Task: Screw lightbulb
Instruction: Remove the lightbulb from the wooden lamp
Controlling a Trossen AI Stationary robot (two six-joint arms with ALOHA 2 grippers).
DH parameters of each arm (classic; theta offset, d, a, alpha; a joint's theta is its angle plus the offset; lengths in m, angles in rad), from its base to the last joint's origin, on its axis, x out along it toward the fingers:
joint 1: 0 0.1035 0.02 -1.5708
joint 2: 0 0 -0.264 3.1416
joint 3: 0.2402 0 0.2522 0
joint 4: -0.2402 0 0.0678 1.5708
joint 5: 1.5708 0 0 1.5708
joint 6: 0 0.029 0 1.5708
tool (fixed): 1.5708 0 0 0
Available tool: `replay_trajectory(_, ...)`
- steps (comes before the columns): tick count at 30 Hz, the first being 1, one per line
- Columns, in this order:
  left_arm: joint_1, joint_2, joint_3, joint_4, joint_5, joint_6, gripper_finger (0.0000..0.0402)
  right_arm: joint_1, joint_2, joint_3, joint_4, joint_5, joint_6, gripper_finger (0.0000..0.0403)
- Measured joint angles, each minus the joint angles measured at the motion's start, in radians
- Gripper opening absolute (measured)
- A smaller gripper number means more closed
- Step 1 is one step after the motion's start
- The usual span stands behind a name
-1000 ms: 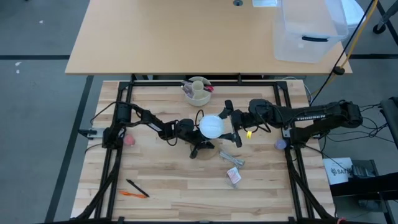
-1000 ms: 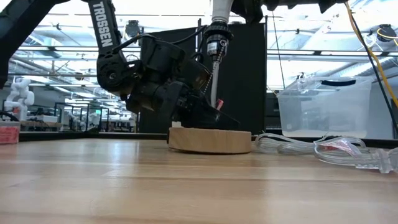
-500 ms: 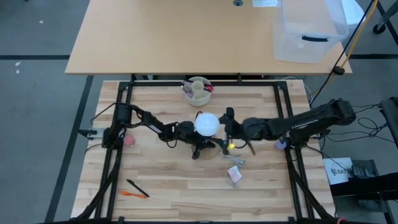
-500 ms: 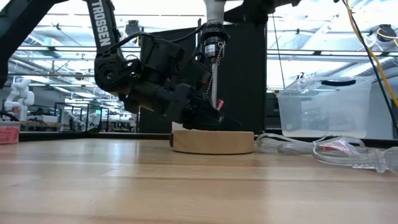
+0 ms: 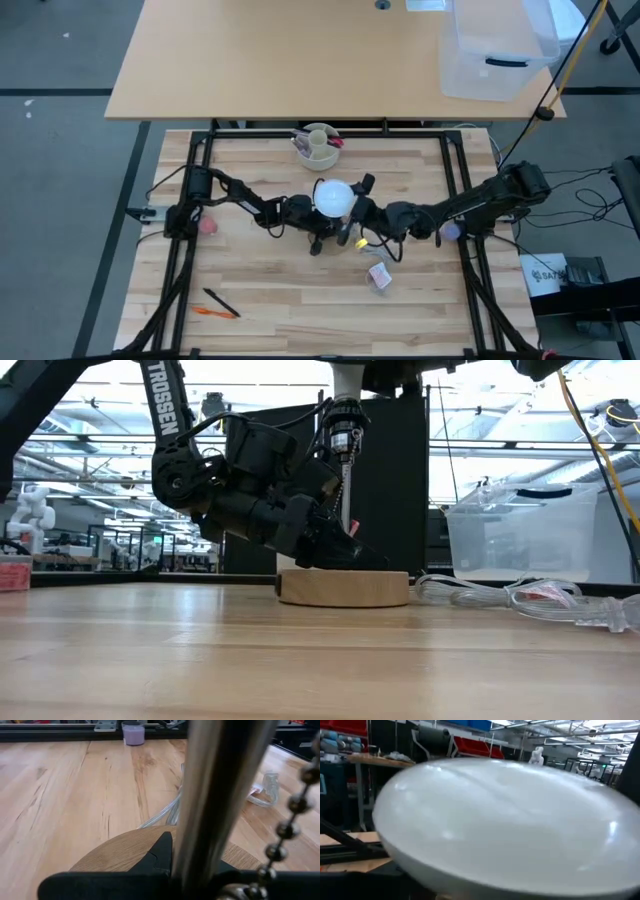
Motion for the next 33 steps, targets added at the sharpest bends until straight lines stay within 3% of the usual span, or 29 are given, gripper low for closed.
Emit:
replay_trajectory(12,0.001,0.0,0.001,-0.002,0.04,0.022,0.0017,-0.011,-0.003,-0.003,-0.042,-0.098,0.018,0.0185)
replay_trajectory(21,0.003,0.0,0.0,-0.013,0.159,0.054,0.0017,-0.081,-0.017,-0.003,-0.088,-0.324,0.046,0.0176)
replay_trajectory(33,0.002,0.0,0.002,-0.027,0.244,0.074,0.0017,-0.226,-0.053,-0.003,-0.16,-0.769,0.035,0.0175)
